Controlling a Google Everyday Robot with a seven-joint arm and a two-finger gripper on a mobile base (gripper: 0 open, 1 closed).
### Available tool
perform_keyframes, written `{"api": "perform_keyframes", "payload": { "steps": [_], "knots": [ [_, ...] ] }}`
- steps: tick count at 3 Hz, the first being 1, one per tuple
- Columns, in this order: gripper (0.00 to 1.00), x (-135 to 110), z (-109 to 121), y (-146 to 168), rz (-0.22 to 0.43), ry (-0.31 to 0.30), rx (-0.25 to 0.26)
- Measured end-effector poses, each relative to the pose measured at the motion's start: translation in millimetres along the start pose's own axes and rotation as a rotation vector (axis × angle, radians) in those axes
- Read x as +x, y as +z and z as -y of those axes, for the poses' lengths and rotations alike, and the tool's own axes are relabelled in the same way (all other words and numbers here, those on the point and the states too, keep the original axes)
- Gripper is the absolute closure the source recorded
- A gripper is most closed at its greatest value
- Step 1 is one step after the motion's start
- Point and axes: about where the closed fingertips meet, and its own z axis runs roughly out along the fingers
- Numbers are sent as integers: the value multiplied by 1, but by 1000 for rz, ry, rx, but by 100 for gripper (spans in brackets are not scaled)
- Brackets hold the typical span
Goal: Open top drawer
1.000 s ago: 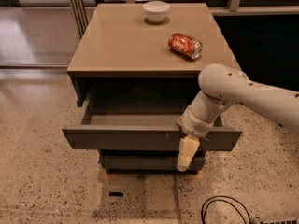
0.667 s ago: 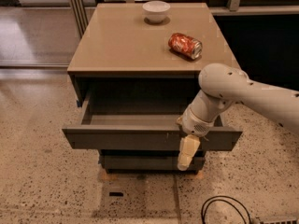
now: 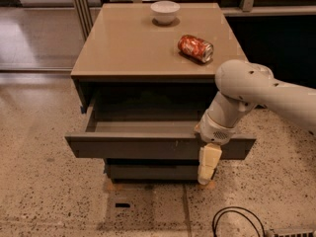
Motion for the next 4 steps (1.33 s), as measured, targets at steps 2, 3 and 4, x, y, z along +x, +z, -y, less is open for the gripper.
{"api": "perform_keyframes", "payload": {
  "steps": [2,3,4],
  "knots": [
    [0,2,-5,9,6,0,-36],
    [0,6,-15,11,12,5,-59],
    [0,32,-63,5,10,54,-101]
  ]
}}
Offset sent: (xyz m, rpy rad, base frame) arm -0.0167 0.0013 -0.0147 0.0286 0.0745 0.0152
